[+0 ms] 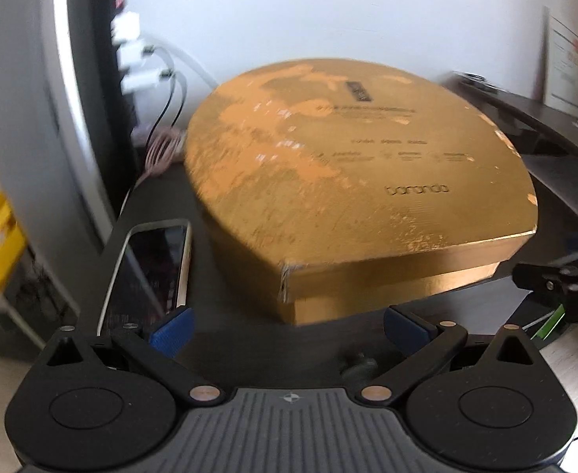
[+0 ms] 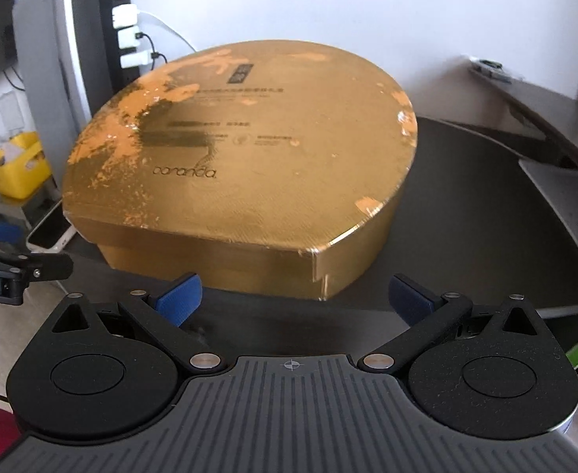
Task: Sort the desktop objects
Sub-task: 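Lower the lid onto the box rim with both grippers and release, then press the lid edge down onto the box with both grippers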
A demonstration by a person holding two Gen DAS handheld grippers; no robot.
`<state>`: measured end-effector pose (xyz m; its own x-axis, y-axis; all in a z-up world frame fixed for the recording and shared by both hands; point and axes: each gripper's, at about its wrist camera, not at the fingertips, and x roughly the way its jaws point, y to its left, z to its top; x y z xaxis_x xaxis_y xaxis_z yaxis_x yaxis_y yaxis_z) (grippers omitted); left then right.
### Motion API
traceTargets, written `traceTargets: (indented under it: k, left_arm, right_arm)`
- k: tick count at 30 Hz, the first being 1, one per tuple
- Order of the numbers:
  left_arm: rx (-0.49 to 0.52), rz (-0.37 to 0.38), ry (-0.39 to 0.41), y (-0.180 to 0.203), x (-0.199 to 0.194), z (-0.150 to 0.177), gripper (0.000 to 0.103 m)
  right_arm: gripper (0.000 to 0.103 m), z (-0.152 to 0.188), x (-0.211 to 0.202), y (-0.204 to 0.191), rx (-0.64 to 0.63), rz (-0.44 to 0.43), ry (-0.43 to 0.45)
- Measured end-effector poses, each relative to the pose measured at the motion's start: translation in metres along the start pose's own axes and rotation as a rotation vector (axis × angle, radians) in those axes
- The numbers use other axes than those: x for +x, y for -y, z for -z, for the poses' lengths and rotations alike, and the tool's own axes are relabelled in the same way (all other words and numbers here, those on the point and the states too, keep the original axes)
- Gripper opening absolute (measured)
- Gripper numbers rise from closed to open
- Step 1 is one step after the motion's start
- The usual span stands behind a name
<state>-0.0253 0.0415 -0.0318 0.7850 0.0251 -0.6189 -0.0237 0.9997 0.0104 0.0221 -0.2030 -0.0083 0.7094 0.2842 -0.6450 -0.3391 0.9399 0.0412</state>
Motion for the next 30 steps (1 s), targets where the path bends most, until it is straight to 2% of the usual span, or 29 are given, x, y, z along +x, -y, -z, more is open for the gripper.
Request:
traceTargets:
  k: [3, 6, 11, 19, 30]
  left_arm:
    - [0.032, 0.036, 0.021, 0.006, 0.004, -0.001, 0.102]
    - [0.017, 0.063, 0.045, 0.005, 0.008, -0.002, 0.102]
    - [0.028, 0.082, 0.094, 0.004, 0.012, -0.004, 0.102]
    - [0.002, 0.104, 0.04, 0.001, 0.027, -0.007, 0.101]
    - [0.03, 0.112, 0.01, 0.002, 0.044, -0.01, 0.102]
  right_arm:
    - [0.103, 0.0, 0.005, -0.001, 0.0, -0.022, 0.004]
    - [0.103, -0.003, 0.008, 0.0, 0.005, -0.028, 0.024]
    - [0.102, -0.006, 0.017, 0.005, 0.022, -0.04, 0.028]
    - [0.094, -0.005, 0.034, 0.009, 0.045, -0.054, -0.02]
    - [0.094, -0.006, 0.045, 0.011, 0.016, -0.033, -0.033]
